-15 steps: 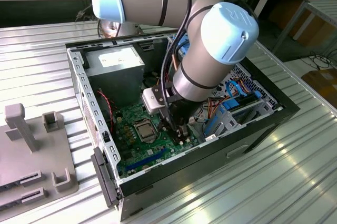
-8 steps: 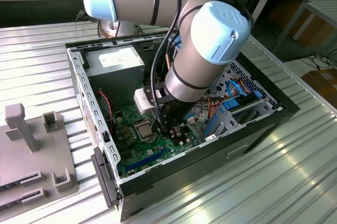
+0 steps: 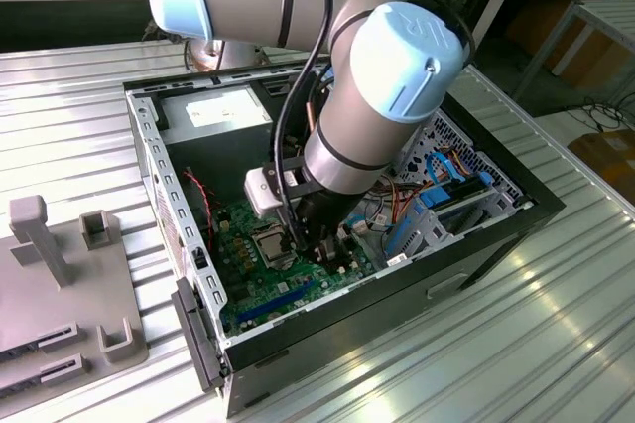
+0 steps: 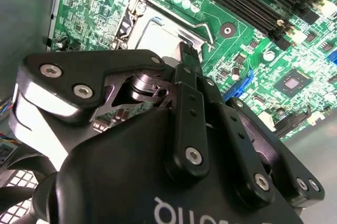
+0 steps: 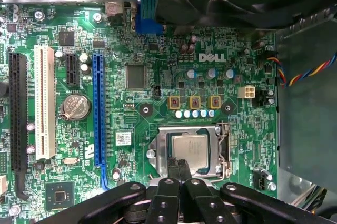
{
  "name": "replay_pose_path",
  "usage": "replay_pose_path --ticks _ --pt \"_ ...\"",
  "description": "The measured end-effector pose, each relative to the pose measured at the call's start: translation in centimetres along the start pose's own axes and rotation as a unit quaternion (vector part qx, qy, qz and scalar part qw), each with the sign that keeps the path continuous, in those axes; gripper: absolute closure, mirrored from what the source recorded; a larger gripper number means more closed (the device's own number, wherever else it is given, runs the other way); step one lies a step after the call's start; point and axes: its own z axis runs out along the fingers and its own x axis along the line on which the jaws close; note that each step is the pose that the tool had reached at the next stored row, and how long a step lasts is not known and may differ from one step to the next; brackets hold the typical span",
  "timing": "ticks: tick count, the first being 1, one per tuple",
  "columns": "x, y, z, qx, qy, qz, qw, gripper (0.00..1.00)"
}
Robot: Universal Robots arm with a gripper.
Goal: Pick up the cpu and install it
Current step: 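Install the first cpu locking lever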
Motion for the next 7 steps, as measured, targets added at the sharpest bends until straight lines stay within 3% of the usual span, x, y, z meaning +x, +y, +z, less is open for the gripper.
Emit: replay_pose_path --ticks 7 --pt "-0.01 0.18 0.02 0.0000 0.0000 0.000 1.00000 0.89"
